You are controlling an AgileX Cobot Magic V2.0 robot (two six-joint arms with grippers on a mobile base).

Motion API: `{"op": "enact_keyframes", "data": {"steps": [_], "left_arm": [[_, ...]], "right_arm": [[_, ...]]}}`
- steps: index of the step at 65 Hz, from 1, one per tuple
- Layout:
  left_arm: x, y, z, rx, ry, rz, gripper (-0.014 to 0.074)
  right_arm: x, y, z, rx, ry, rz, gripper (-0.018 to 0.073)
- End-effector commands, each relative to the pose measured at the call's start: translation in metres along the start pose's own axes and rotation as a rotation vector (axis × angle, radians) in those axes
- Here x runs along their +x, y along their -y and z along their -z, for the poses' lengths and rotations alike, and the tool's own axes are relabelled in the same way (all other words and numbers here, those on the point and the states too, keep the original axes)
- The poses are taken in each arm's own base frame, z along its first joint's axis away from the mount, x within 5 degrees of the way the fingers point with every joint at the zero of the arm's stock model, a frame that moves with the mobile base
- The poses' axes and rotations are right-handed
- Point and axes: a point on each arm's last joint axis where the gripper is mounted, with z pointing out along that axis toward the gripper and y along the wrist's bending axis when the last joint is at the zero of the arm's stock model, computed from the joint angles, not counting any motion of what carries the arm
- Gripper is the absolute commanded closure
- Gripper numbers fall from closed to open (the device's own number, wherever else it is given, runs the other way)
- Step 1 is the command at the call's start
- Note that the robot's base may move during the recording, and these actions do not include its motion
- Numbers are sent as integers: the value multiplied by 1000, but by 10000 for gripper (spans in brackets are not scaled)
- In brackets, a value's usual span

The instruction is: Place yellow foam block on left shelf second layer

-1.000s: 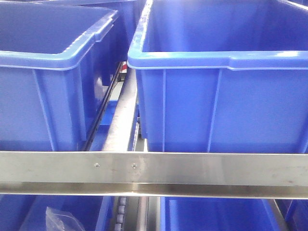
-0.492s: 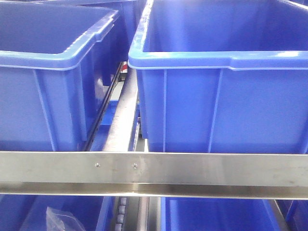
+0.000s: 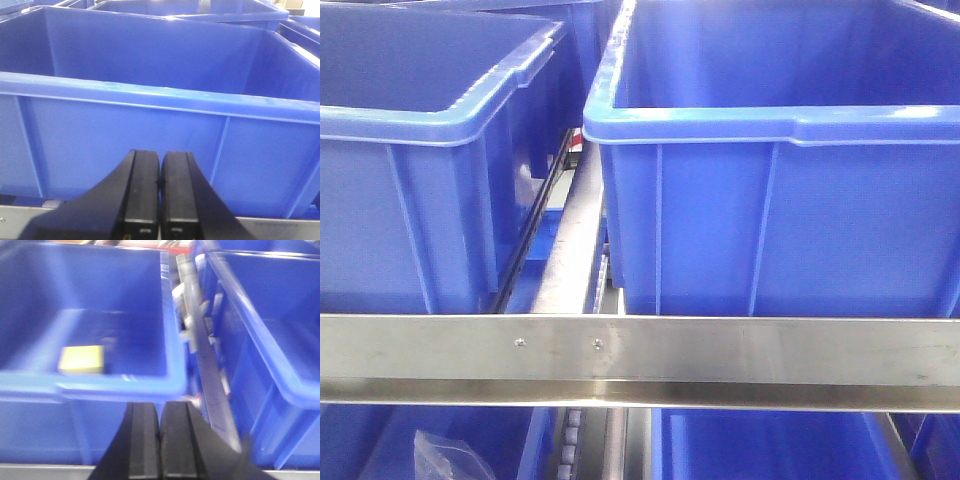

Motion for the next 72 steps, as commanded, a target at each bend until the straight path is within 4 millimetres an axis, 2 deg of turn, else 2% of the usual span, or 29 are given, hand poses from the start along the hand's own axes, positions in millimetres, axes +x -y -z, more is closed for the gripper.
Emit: {"op": "enact_keyframes", "data": {"steps": [1,5,8,72], "left_arm": [[1,1,-1,20,52,6,460],[1,1,-1,20,52,6,460],[2,1,-2,19,46,6,460],[1,1,-1,20,52,6,460]], "right_arm": [[-3,0,-1,6,199,9,501],[9,0,-4,5,216,9,501],[10,0,-4,5,201,9,501],[9,0,-4,5,209,9,501]]}}
